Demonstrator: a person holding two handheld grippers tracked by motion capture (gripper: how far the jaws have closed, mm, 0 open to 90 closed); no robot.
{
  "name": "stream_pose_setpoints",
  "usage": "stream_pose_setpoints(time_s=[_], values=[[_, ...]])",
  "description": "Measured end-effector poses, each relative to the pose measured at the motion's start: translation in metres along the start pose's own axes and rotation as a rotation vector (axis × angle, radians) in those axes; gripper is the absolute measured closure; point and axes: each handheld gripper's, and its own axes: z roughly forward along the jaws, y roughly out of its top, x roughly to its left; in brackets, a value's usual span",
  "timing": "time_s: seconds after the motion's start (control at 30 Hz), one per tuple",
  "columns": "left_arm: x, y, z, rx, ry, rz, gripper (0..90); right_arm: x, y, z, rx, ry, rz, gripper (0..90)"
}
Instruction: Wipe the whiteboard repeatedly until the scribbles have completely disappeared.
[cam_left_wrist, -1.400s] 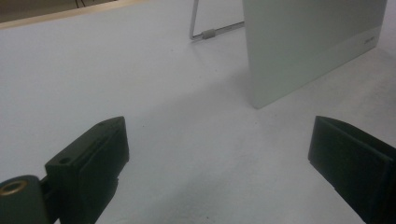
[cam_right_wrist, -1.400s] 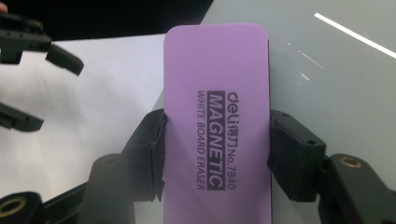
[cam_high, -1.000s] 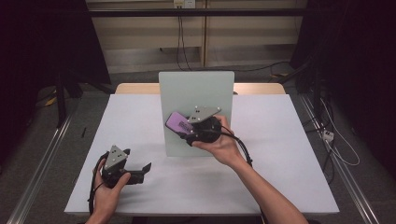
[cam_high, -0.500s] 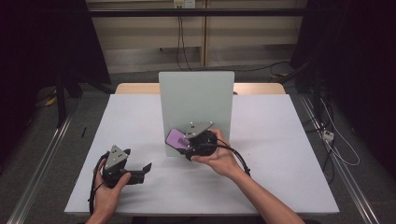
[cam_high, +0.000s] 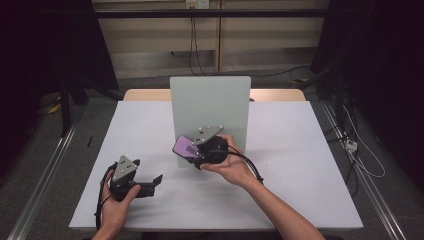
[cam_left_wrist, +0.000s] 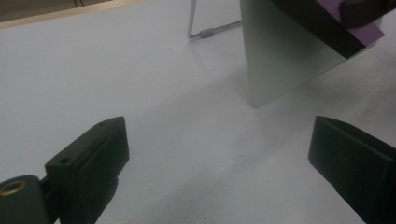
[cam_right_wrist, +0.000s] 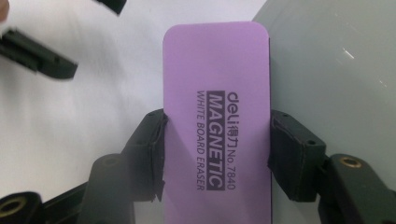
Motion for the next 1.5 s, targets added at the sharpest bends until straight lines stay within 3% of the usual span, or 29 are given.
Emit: stream_pose_setpoints(time_s=[0.13,0.5,0.63,0.8,1.17,1.5], values=[[0.001,-0.001,0.000,0.000,-0.001,-0.005,5.1,-0.004,0.014,-0.004,-0.028,-0.020,-0.011,41.7],[0.001,-0.001,-0.001,-0.007,-0.002,-0.006,5.1,-0.032,0.059,-0.037,-0.148,-0.116,0.004,41.8],[0.001,0.000,-0.001,-0.001,0.000,0.000,5.1,-0.033,0.064,-0.035,-0.151,-0.122,-0.007,41.8],[0.001,-0.001,-0.002,-0.005,0.000,-0.009,5.1,-0.023,0.058,-0.022,-0.118,-0.094,-0.029,41.8],[0.001,-0.001,-0.001,-0.005,0.000,-0.002,5.1,0.001,0.025,0.011,-0.053,-0.003,-0.016,41.8],[0.001,-0.002,-0.001,0.003,0.000,-0.014,5.1,0.008,0.009,0.019,-0.025,0.025,0.000,41.8]])
